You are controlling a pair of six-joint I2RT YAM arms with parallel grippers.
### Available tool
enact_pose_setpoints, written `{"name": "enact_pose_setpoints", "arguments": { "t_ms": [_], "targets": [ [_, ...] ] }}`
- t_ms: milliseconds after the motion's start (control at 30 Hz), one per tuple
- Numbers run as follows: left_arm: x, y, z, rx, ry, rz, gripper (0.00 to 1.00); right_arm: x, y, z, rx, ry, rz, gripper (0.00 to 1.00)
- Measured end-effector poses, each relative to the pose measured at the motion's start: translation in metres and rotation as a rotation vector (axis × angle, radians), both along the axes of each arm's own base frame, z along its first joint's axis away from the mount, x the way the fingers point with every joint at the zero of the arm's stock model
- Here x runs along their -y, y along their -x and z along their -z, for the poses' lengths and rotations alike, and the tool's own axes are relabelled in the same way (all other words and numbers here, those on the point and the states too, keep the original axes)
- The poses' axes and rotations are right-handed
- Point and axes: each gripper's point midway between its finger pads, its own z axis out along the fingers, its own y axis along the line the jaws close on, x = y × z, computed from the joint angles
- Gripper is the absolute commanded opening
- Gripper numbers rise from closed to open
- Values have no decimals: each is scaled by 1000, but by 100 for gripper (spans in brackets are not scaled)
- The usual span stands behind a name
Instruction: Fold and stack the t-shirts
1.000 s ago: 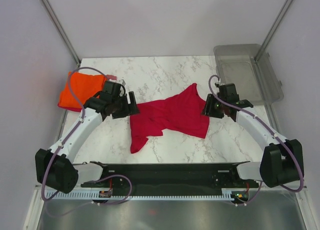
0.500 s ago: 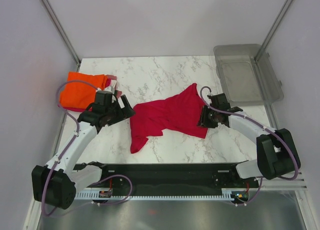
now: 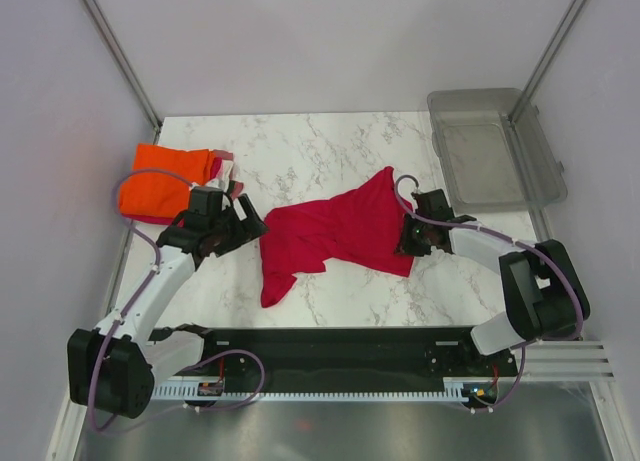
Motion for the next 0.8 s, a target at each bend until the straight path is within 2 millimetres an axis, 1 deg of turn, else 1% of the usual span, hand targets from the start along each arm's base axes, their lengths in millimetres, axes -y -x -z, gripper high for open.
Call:
{"name": "enact_pose_setpoints", "arguments": {
  "t_ms": [67, 100, 200, 267, 367, 433, 500, 567, 667, 733, 767, 800],
  "targets": [
    [-1, 2, 6, -18, 7, -4, 96, -1, 1, 0, -1, -4, 0, 2],
    [0, 3, 9, -28, 10, -3, 96, -2, 1, -1, 1, -7, 0, 0],
    [1, 4, 16, -48, 11, 1, 97, -2, 0, -9, 22, -16, 3, 0],
    [1, 4, 19, -57, 13, 4, 97, -2, -1, -20, 46, -21, 5, 0],
    [5, 4, 23, -70, 27, 19, 97, -3, -8, -43, 102, -37, 9, 0],
    [8, 4, 28, -85, 34, 28, 97, -3, -14, -57, 142, -49, 14, 0],
    [9, 5, 35, -107, 39, 34, 97, -3, -19, -67, 168, -57, 17, 0],
    [10, 8, 44, -128, 39, 37, 97, -3, -20, -68, 171, -58, 20, 0],
    [11, 12, 54, -158, 46, 46, 97, -2, -17, -64, 153, -57, 18, 1],
    [13, 14, 62, -178, 49, 52, 97, -3, -14, -60, 142, -63, 13, 8],
    [14, 15, 65, -189, 52, 56, 97, -3, -11, -56, 133, -65, 11, 16],
    [15, 15, 68, -197, 56, 60, 97, -3, -8, -53, 121, -67, 11, 16]
  ]
}}
